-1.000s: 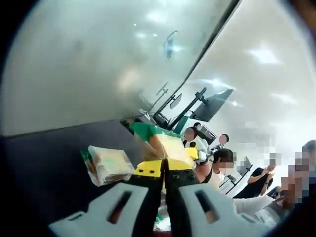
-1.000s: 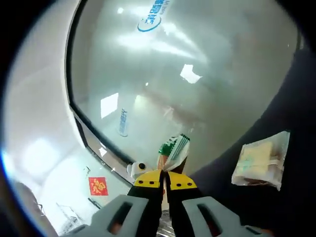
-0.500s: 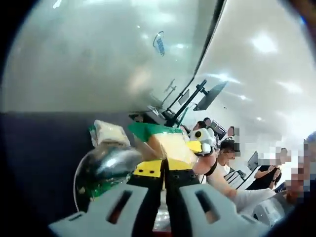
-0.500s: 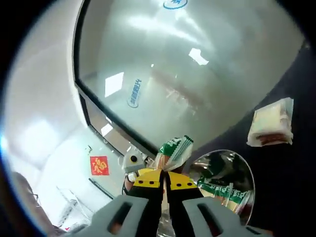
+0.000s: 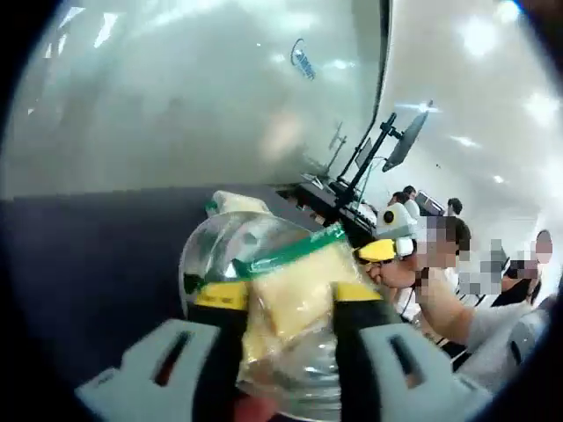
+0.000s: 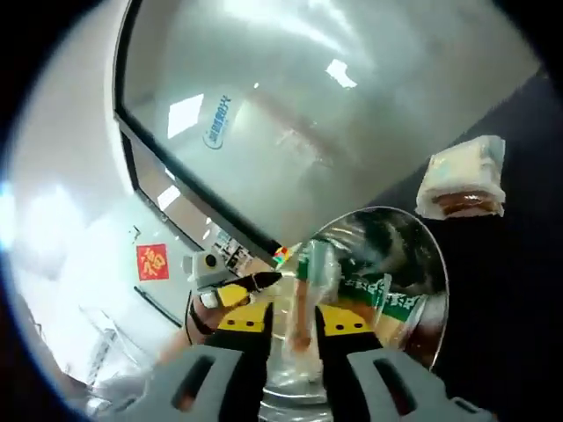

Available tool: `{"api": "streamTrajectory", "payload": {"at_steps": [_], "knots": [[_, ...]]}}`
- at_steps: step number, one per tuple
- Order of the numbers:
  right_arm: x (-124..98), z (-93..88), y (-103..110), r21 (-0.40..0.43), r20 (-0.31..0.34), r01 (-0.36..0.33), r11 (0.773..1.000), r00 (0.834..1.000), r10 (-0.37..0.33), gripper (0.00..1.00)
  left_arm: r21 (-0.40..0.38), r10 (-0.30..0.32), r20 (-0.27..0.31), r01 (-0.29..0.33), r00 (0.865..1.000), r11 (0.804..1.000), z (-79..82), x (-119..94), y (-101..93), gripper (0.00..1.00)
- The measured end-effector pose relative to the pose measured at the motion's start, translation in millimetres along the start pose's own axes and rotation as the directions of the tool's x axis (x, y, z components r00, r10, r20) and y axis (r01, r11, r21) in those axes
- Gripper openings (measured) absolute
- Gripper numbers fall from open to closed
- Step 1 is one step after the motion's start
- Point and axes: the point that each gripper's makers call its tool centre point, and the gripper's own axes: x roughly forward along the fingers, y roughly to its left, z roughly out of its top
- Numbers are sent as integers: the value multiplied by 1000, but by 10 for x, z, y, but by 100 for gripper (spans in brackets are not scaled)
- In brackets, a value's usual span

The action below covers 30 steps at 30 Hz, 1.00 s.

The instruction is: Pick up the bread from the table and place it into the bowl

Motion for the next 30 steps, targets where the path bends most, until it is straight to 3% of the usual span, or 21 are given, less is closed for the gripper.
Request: {"api": "streamTrajectory", "payload": {"at_steps": [1,3,6,7,8,12,13,16,17,21,25,27,30], "knots": [[-54,7,6,-26,-12,2,1000,1000,-2,37,22,24,1,-24,1000,999,75,-51,61,40],[-167,99,15,-43,10,0,999,1000,0,27,93,51,20,-52,999,994,193,-77,117,32],[-245,189,6,-21,37,-6,1000,999,7,27,42,21,42,-22,999,999,241,-26,-8,32],[-263,223,31,-21,48,-20,1000,999,21,27,19,10,43,-10,999,1000,355,4,65,32],[-281,249,60,-18,64,-29,999,998,30,26,43,-2,52,0,999,999,405,41,48,31],[-343,452,71,-4,124,-59,998,991,59,26,55,-52,57,49,997,997,504,179,-93,29],[-364,519,59,-4,143,-61,998,988,61,26,105,-59,66,52,996,993,468,212,-191,27],[-459,797,-51,20,222,-56,998,974,50,26,139,-97,67,87,993,986,483,347,-422,25],[-495,886,-112,30,242,-48,998,969,39,26,97,-106,69,99,992,990,649,408,-310,25],[-572,1161,-480,65,280,13,998,960,-31,25,70,-138,87,133,987,989,911,673,-243,25],[-567,1254,-916,136,278,67,988,955,-103,25,44,-162,95,159,982,986,1181,994,-78,25],[-512,1210,-1248,193,257,114,975,953,-162,25,8,-161,77,161,984,987,1303,1216,222,24],[-416,1163,-1612,255,240,133,958,951,-196,25,-82,-151,43,154,988,985,1209,1478,565,21]]}}
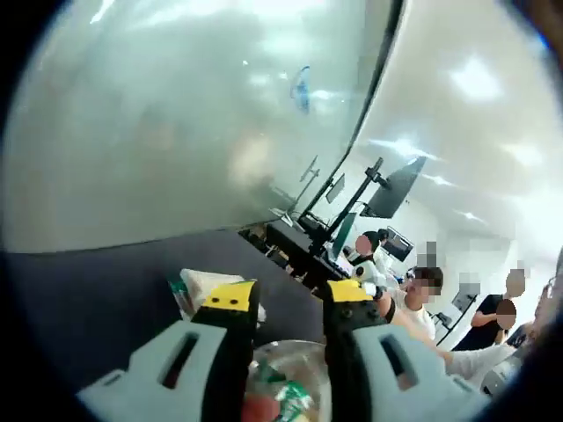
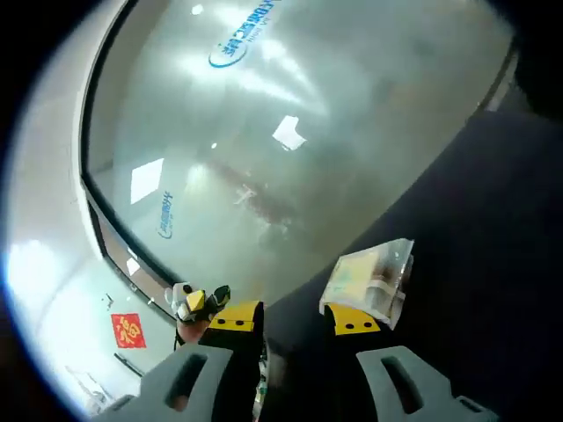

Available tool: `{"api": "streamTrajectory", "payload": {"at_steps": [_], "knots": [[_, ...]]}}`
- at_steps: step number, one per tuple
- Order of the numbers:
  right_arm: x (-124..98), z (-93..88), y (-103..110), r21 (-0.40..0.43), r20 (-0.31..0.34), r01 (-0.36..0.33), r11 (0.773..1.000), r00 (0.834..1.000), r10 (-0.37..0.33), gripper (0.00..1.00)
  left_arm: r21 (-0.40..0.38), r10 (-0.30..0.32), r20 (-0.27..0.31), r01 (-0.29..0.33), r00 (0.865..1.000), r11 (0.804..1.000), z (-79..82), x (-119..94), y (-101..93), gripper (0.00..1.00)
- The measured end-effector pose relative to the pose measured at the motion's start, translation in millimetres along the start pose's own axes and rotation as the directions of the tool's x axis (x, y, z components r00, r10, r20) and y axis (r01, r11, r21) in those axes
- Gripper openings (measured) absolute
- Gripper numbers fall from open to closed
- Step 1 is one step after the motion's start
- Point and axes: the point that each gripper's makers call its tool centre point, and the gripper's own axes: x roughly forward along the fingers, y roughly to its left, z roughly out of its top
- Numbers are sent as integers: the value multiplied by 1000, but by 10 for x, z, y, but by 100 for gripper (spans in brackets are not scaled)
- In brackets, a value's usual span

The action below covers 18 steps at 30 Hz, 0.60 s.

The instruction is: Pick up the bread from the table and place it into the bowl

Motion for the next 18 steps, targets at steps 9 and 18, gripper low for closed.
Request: {"api": "streamTrajectory", "payload": {"at_steps": [9,18], "knots": [[400,-41,-589,59,-40,60,996,998,-58,25,-109,26,-71,-33,997,993,-403,502,854,21],[672,-94,-730,79,-69,55,995,996,-49,26,-205,10,-94,-30,995,978,-672,851,1153,17]]}}
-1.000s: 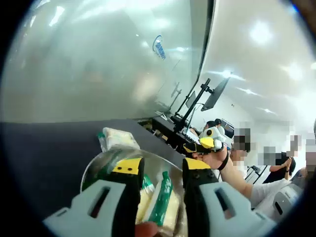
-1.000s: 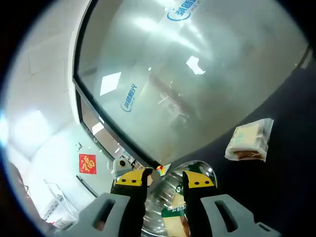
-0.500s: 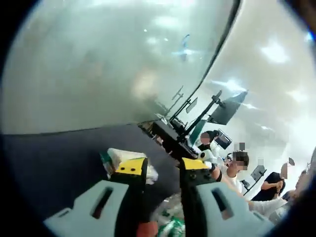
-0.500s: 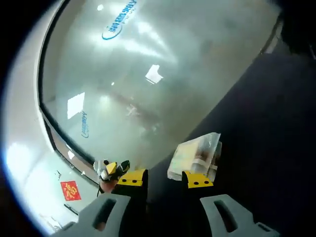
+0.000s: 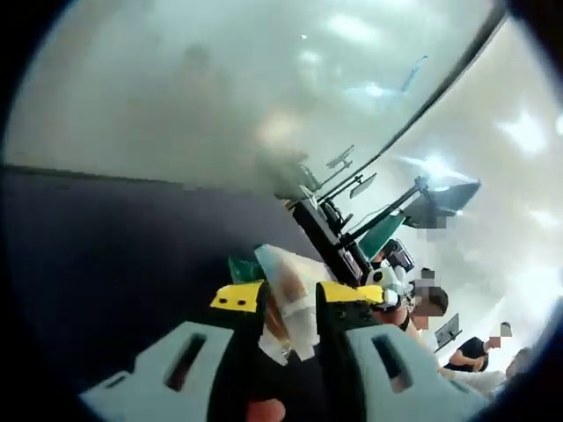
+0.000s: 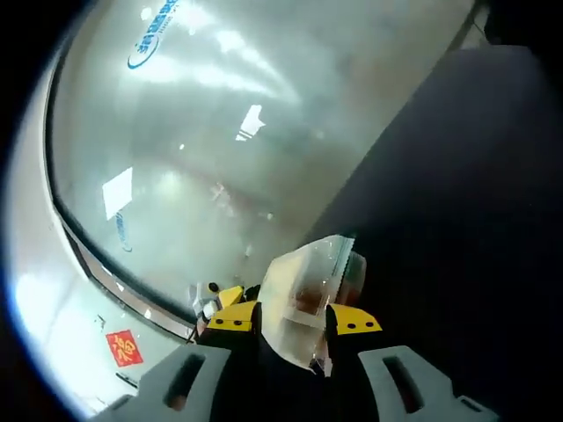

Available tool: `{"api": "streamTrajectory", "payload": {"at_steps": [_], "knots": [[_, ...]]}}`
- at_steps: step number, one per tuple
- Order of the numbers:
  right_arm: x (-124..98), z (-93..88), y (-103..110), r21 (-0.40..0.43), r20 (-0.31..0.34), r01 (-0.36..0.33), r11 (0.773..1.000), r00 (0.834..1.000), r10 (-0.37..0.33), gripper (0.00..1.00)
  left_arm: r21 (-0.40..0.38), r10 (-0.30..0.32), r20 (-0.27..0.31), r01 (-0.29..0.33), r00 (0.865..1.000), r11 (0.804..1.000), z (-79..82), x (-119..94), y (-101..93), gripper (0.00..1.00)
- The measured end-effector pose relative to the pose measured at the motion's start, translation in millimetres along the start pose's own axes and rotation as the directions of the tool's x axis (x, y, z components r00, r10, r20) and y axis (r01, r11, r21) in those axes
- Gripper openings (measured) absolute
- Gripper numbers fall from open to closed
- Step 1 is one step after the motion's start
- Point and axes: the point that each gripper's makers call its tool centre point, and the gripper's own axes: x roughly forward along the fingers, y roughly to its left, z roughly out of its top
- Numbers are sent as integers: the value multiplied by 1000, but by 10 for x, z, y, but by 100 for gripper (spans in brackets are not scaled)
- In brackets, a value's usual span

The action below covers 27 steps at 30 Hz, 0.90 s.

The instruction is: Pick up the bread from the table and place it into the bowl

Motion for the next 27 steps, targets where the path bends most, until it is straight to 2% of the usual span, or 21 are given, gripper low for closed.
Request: {"api": "streamTrajectory", "payload": {"at_steps": [2,5,7,13,16,20,27], "knots": [[23,-6,-9,-9,0,-2,1000,1000,2,26,-23,-21,-46,20,999,1000,-102,98,-38,17],[47,-22,-5,-8,-5,-6,1000,1000,6,23,-22,-51,-56,50,997,999,-119,162,-123,17],[49,-47,-20,-31,-24,5,1000,1000,-6,18,-22,-48,-87,46,995,999,-176,187,-125,17],[40,-44,-8,-29,-28,1,1000,1000,-2,9,-35,-27,-70,25,997,999,-158,141,-24,16],[44,-48,-5,-24,-26,5,1000,1000,-5,4,-72,-56,-73,51,996,996,-153,156,-100,7],[46,-33,26,-20,-24,-3,1000,1000,3,0,-72,-63,-75,57,995,996,-147,192,-101,4],[39,30,87,-35,-17,-35,999,999,34,0,-32,-77,-68,75,995,997,-118,168,-132,0]]}}
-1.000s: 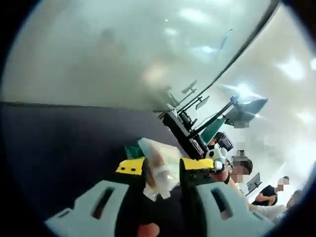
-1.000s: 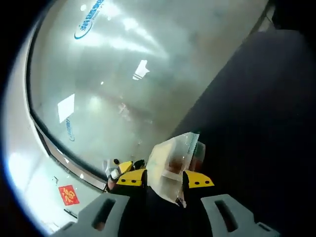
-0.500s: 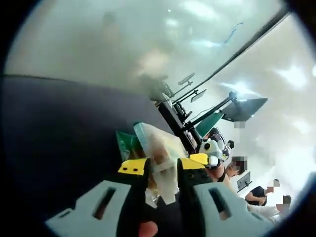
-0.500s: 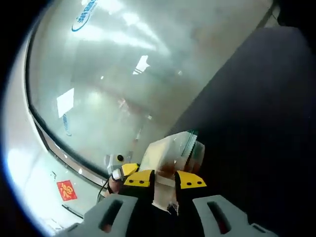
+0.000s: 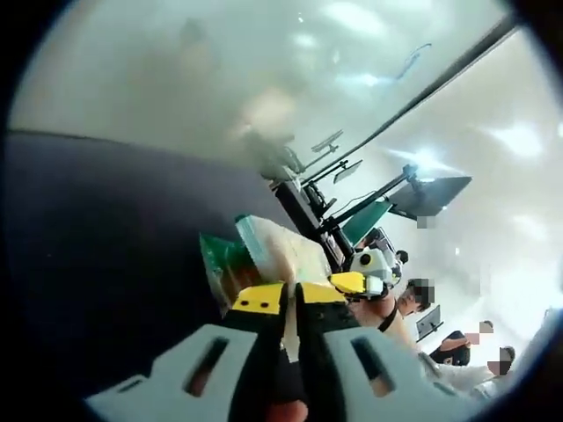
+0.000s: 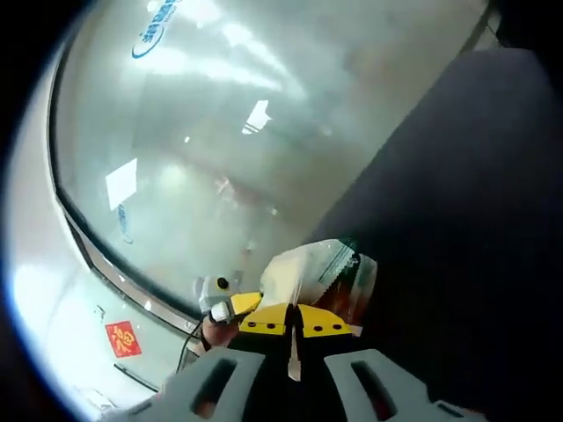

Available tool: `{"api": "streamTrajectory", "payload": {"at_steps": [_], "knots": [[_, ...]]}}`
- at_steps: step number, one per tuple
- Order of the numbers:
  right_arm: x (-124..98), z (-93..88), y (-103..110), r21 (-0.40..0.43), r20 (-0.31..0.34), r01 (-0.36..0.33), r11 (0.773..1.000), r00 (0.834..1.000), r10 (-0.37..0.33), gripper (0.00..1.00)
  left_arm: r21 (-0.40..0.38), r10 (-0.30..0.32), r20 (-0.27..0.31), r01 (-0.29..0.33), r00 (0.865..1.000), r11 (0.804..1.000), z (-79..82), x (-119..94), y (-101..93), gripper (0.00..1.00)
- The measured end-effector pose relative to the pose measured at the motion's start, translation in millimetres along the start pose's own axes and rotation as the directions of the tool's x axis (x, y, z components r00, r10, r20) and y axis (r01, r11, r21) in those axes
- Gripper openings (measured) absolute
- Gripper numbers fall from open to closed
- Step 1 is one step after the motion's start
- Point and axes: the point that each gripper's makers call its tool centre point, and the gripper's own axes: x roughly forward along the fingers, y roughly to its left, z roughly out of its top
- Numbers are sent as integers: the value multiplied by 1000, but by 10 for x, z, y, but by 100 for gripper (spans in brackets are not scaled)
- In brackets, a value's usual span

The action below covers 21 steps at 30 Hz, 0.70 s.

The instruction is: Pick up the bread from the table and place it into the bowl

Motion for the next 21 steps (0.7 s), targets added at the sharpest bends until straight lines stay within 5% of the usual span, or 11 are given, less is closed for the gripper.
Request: {"api": "streamTrajectory", "payload": {"at_steps": [6,12,21], "knots": [[-13,26,95,10,2,-32,999,999,32,0,14,-7,2,7,1000,1000,39,-60,-111,0],[-54,77,458,-18,13,-88,996,996,88,0,66,3,15,-4,1000,998,175,-250,-427,0],[-244,9,1447,-128,-12,-195,972,981,195,0,219,33,45,-42,998,975,341,-887,-1354,0]]}}
